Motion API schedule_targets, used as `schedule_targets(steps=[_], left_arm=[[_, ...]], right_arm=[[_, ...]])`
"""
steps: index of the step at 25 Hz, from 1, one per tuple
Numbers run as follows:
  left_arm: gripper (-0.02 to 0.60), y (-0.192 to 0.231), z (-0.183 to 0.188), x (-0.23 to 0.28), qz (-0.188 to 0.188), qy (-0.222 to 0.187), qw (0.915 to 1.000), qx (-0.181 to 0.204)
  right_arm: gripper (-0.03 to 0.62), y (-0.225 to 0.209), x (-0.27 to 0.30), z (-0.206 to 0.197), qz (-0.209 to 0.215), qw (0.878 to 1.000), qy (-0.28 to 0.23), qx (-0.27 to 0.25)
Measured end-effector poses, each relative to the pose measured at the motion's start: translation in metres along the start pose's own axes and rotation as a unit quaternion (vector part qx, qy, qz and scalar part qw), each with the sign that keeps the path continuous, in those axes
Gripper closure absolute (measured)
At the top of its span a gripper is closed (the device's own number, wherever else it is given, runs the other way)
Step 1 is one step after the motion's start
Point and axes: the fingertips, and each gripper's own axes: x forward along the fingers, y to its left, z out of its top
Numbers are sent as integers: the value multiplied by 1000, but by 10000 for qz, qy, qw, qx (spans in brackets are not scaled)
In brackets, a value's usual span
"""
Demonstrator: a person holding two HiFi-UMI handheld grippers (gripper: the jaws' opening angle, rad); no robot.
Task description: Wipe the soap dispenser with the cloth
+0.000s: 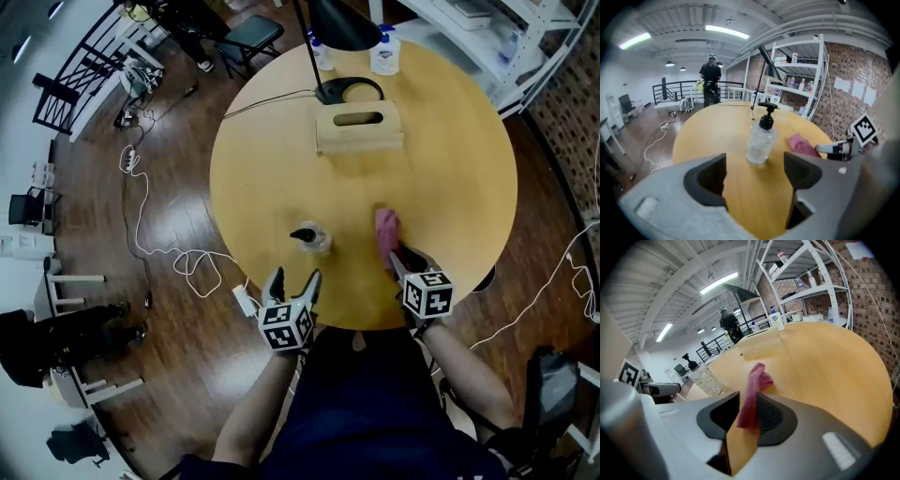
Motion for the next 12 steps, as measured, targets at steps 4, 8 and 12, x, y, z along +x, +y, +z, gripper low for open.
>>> schedule_targets(steps=[4, 8, 12], left_arm=[[303, -9, -43, -35, -247, 175, 9986, -441], [411, -37, -61, -57, -882, 185, 9936, -677], [509, -89, -67, -91, -2121, -60, 9746, -714]], right_arm=[[577, -1, -28, -23, 161, 9969, -188, 749], [577, 13, -56, -57, 199, 9968, -84, 769], [580, 49, -84, -97, 315, 9983, -22, 492]])
